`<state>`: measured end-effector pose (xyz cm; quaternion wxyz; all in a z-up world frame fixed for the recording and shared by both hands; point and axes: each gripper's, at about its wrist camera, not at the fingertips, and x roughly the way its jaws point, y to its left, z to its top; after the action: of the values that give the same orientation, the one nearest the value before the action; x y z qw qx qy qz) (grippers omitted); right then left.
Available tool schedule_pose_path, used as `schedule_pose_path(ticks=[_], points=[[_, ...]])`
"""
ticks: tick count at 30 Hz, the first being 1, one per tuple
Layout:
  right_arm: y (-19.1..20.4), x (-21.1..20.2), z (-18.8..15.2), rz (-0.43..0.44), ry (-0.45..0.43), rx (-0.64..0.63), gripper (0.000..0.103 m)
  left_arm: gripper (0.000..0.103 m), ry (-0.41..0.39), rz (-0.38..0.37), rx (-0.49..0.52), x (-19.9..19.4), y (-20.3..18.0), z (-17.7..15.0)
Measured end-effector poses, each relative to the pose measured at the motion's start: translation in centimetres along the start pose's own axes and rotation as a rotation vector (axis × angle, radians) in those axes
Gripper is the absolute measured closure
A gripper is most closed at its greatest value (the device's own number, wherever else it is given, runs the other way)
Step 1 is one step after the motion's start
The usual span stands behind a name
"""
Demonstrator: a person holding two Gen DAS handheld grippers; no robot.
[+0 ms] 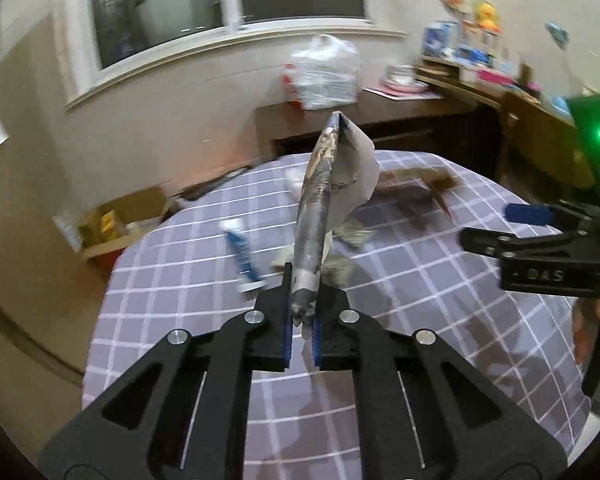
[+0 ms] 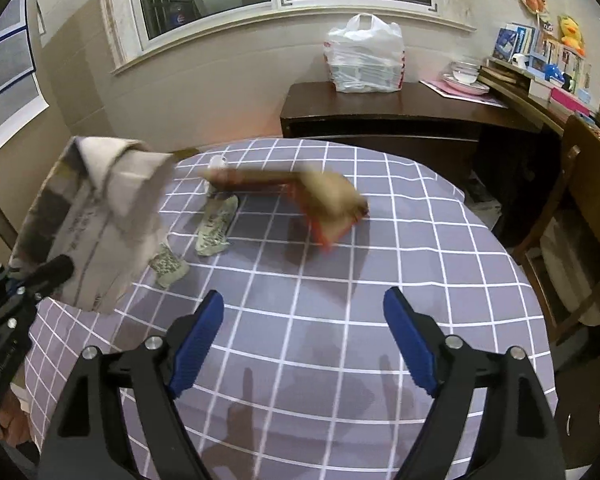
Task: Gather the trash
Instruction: 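Grasp the rolled newspaper with the left gripper while the right grasps the cardboard box, then carry the newspaper and cardboard box to the blue bin and release them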
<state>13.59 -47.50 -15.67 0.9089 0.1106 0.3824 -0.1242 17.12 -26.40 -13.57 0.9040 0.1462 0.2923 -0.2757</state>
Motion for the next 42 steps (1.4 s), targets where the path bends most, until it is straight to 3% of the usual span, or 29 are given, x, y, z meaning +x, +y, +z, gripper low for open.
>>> schedule_pose_path(ticks=[6,10,15,19,20,21,23,25,27,37,42], points=[[0.7,1.3,0.7,-0.047,0.013,-0.050,0.022,0.096,0.007,0.102,-0.099,0.1,3.0,-0.1],[1.9,2.1,1.3,-0.106,0.008,-0.137,0.020,0.096,-0.003,0.117,-0.144,0.2,4.4,0.2],[4.7,5.1,2.2,-0.246,-0.004,-0.326,0.018,0.096,0.000,0.132,-0.179,1.0,5.2,0.2],[6.0,7.5,2.6,-0.297,-0.019,-0.408,0.019,0.096,0.004,0.144,-0.202,1.3,5.9,0.0],[6.1,8.0,2.7,-0.310,-0.024,-0.420,0.032,0.096,0.004,0.143,-0.206,1.3,6.0,-0.1],[6.1,8.4,2.9,-0.310,-0.022,-0.417,0.057,0.096,0.002,0.144,-0.207,1.1,6.0,-0.2],[5.8,8.4,2.9,-0.333,-0.029,-0.406,0.067,0.096,-0.004,0.149,-0.212,0.7,6.4,-0.3],[5.5,7.8,3.1,-0.322,-0.041,-0.382,0.071,0.096,-0.015,0.153,-0.219,0.0,6.9,-0.4],[5.2,6.2,3.3,-0.308,-0.068,-0.351,0.086,0.096,-0.024,0.158,-0.232,-0.6,7.4,-0.5],[8.1,-3.4,3.3,-0.198,-0.208,-0.283,0.088,0.096,-0.097,0.170,-0.281,-6.3,10.0,-1.8],[13.2,-6.6,2.7,-0.052,-0.234,-0.282,0.088,0.096,-0.125,0.213,-0.320,-9.7,13.2,-3.8]])
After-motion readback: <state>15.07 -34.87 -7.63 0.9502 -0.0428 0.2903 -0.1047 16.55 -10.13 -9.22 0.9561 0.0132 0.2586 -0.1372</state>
